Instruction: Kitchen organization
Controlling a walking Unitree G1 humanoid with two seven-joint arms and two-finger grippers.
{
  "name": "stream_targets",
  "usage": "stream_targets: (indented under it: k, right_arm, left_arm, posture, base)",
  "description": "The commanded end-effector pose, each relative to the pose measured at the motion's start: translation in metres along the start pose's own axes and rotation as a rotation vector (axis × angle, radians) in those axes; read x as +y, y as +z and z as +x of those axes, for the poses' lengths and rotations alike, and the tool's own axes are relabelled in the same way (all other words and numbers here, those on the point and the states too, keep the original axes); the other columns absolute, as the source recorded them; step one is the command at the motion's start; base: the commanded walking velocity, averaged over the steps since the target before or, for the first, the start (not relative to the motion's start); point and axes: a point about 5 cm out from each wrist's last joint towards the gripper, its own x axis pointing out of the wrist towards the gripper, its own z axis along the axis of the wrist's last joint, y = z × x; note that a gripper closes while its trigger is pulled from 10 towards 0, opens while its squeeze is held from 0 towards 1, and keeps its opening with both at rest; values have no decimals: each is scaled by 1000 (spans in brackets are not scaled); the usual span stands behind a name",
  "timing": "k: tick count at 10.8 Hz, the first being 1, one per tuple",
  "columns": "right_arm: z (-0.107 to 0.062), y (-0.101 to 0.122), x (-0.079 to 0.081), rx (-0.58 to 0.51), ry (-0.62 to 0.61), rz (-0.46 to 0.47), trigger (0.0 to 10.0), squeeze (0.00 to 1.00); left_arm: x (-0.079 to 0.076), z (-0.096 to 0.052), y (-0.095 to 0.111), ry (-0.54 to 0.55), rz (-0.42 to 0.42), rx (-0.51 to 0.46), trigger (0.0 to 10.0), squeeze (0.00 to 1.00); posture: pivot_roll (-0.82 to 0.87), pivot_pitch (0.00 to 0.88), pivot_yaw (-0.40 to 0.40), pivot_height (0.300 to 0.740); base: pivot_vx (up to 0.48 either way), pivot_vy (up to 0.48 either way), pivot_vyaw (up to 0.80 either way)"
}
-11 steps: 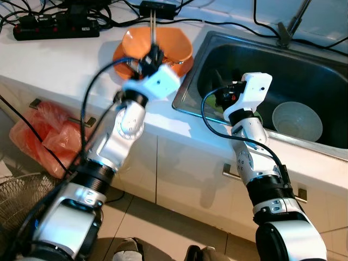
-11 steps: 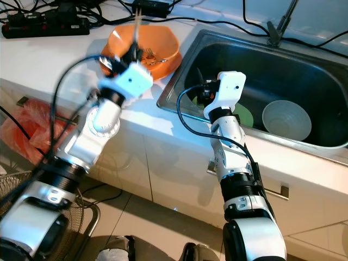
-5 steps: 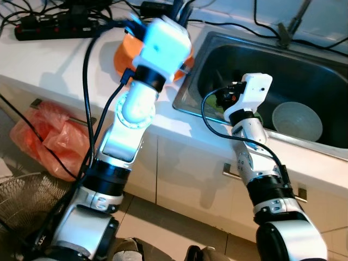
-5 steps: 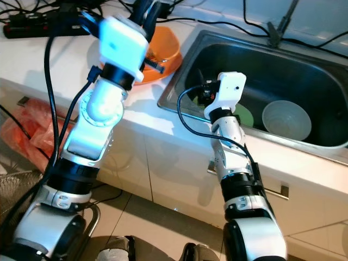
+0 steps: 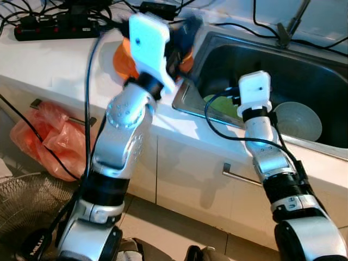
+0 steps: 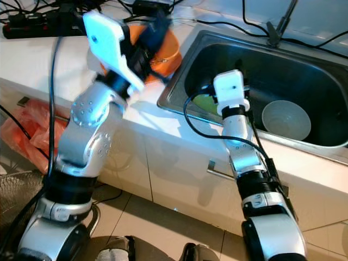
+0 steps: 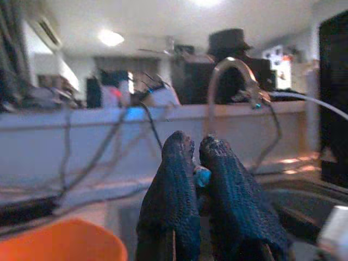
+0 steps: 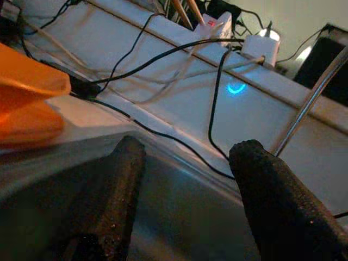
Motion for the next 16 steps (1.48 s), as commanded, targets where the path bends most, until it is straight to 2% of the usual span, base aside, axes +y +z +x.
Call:
stream_targets:
  k: [1,4,9,16]
  right_arm:
    - [3,2,-2,-17,-3,-48,10000,0]
    - [3,3,0,-34,-27,-79,10000,0]
    - [4,4,1,-43,-51,-85,10000,0]
    - [2,4,10,-41,-3,-75,10000,0]
  left_arm:
    - [-9,-1,1,-57,-32,5,10000,0]
    - [-12,-7,-6,-86,-86,62,10000,0]
    - [-18,-17,-19,-149,-86,182,10000,0]
    - [-29,-22,-22,-244,-102,226,10000,0]
  posture:
    - [127,106,-51,740]
    - [126,110,-54,740]
    - [127,125,-51,740]
    - [127,123,-48,740]
  base:
    - [0,0,0]
    - [0,0,0]
    - [0,0,0]
    - [0,0,0]
